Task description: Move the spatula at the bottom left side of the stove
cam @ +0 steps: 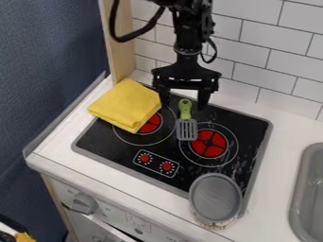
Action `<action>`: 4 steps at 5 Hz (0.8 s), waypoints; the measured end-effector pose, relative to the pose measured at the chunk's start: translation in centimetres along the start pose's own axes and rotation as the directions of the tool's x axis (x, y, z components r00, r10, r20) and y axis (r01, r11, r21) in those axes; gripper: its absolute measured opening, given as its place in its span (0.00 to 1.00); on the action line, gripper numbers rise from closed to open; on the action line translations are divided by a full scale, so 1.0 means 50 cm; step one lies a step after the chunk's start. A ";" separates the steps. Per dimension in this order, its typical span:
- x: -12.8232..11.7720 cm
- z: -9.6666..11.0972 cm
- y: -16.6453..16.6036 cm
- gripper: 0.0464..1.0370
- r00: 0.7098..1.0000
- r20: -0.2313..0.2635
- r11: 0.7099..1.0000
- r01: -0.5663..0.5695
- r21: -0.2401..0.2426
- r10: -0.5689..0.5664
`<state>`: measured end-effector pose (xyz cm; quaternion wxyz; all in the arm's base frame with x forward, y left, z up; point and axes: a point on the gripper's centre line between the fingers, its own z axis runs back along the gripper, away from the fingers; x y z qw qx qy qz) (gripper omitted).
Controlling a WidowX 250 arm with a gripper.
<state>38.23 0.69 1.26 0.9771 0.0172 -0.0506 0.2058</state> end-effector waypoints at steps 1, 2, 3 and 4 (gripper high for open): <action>0.009 -0.013 0.000 0.96 1.000 0.002 1.000 -0.009 0.014 0.009; 0.009 -0.041 0.003 0.96 1.000 -0.016 0.999 -0.015 0.041 0.016; 0.006 -0.054 -0.001 0.91 1.000 -0.020 0.998 0.014 0.056 -0.013; 0.001 -0.058 -0.018 0.62 0.999 -0.009 0.997 0.039 0.068 -0.039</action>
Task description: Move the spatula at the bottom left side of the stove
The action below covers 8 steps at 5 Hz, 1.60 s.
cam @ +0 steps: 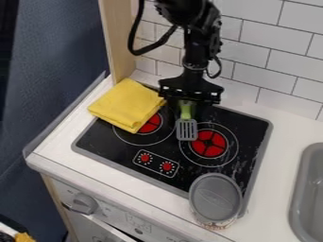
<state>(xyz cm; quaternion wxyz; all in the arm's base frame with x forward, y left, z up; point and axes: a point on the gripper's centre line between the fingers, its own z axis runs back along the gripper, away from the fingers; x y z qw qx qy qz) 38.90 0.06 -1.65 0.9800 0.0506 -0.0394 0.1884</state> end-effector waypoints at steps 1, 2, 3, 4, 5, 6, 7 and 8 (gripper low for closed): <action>0.002 -0.001 -0.004 0.33 1.000 0.013 1.000 -0.006 -0.011 0.006; -0.003 -0.004 -0.004 0.31 1.000 0.023 1.000 -0.014 -0.006 0.014; -0.007 0.000 -0.008 0.31 1.000 0.022 1.000 -0.014 -0.025 0.014; -0.021 0.020 -0.012 0.31 1.000 -0.012 0.998 -0.008 -0.057 0.008; -0.008 0.071 0.020 0.31 0.998 0.012 0.992 -0.062 -0.107 0.063; -0.020 0.091 0.073 0.31 0.989 0.010 0.984 -0.144 -0.103 0.145; -0.033 0.082 0.160 0.31 0.957 -0.001 0.955 -0.290 -0.065 0.290; -0.068 0.059 0.210 0.31 0.908 -0.011 0.908 -0.418 -0.027 0.418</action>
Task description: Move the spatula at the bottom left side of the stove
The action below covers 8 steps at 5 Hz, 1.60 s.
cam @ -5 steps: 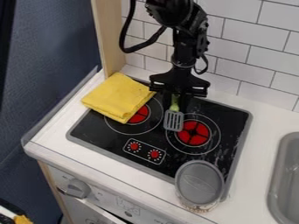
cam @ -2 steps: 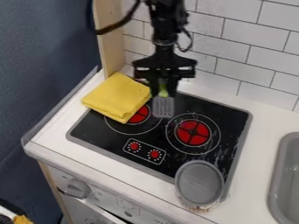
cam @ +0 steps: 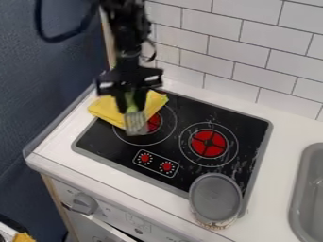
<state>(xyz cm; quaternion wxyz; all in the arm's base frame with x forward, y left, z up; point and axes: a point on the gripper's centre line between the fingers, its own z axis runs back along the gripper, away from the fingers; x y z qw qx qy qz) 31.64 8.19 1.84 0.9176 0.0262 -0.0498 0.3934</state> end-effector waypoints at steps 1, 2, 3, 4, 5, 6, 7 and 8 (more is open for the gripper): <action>-0.015 -0.021 0.067 0.31 0.980 -0.016 0.980 -0.196 0.024 0.196; -0.029 -0.034 0.078 0.31 0.967 -0.031 0.967 -0.253 0.017 0.254; -0.028 -0.048 0.089 0.31 0.958 -0.032 0.958 -0.283 0.039 0.284; -0.026 -0.066 0.095 0.31 0.956 -0.029 0.954 -0.291 0.069 0.293; -0.018 -0.075 0.095 0.31 0.953 -0.033 0.950 -0.298 0.093 0.302; -0.017 -0.075 0.096 0.37 0.955 -0.037 0.952 -0.291 0.096 0.296; -0.019 -0.072 0.097 0.70 0.952 -0.046 0.949 -0.298 0.107 0.304; -0.025 -0.070 0.099 0.95 0.955 -0.064 0.952 -0.282 0.119 0.291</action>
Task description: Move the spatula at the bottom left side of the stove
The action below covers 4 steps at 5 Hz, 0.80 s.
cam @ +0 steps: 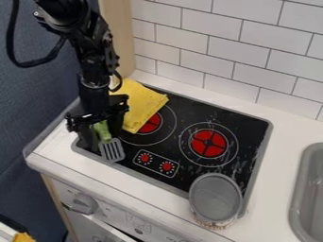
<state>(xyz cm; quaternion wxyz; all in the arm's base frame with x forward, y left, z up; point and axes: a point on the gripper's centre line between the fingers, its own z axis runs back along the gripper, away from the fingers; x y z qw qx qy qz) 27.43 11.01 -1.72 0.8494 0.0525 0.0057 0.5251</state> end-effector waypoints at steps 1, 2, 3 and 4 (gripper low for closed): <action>0.005 0.036 -0.002 0.96 1.000 0.015 0.999 -0.003 -0.042 0.004; 0.005 0.060 -0.001 0.96 1.000 0.027 0.998 0.002 -0.065 0.000; 0.007 0.092 -0.008 0.96 0.999 0.046 0.994 0.011 -0.111 -0.006; 0.005 0.132 -0.013 0.96 0.995 0.099 0.993 0.019 -0.119 -0.007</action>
